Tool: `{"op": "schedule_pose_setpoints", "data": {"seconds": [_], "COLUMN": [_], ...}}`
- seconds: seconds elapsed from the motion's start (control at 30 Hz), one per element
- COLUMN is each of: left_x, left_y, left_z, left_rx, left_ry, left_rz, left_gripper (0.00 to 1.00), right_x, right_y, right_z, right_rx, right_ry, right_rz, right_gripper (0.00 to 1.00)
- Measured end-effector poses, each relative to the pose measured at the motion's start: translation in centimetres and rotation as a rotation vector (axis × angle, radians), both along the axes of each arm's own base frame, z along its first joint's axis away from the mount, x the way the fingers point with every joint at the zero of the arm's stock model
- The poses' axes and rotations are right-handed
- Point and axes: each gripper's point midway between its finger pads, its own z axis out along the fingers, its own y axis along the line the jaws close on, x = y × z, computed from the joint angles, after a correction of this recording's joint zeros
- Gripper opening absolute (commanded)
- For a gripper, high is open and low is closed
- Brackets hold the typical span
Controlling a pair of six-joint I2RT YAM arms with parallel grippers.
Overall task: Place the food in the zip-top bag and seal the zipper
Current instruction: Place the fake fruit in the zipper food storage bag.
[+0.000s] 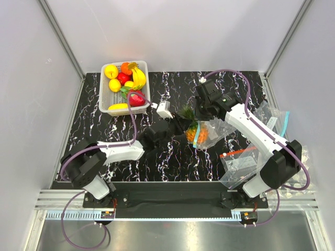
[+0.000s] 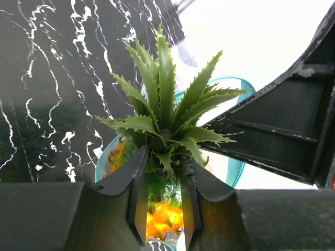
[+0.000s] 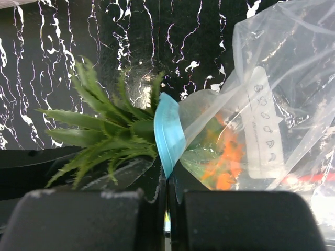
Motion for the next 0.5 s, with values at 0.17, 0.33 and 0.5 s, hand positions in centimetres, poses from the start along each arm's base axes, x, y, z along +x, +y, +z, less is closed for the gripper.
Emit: {"op": "schedule_pose_setpoints", "data": {"seconds": [0.17,0.33,0.5], "left_x": [-0.1,0.5,0.9], "left_y": [-0.4,0.4,1.5], "left_z": [0.0,0.3,1.2], "left_rx": [0.029,0.038,0.052], "left_ry": [-0.019,-0.021,-0.034], "left_rz": [-0.019,-0.005,0.01], "left_gripper": [0.0,0.0,0.0], "right_x": [-0.1,-0.1,-0.2], "right_y": [0.2,0.4,0.4], "right_z": [0.0,-0.1,-0.5], "right_rx": [0.008,0.017,0.009], "right_ry": [0.003,0.001,0.005], "right_rz": [0.009,0.017,0.026], "right_gripper": [0.0,0.0,0.09]}}
